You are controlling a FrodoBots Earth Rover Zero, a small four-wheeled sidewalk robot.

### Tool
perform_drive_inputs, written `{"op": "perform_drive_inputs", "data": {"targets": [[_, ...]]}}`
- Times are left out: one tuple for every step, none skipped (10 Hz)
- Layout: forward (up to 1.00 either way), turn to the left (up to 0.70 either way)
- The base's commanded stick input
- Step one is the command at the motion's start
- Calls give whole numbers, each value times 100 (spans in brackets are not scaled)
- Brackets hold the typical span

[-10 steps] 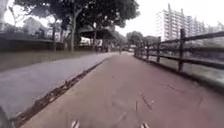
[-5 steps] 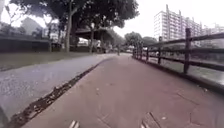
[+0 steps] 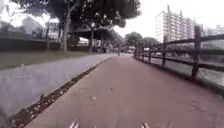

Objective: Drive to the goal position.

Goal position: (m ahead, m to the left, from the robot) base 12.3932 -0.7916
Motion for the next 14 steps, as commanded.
{"op": "perform_drive_inputs", "data": {"targets": [[70,-26],[70,0],[70,0],[70,0],[70,0],[70,0],[70,0],[70,0],[70,-13],[70,-26],[70,0],[70,0],[70,0],[70,0]]}}
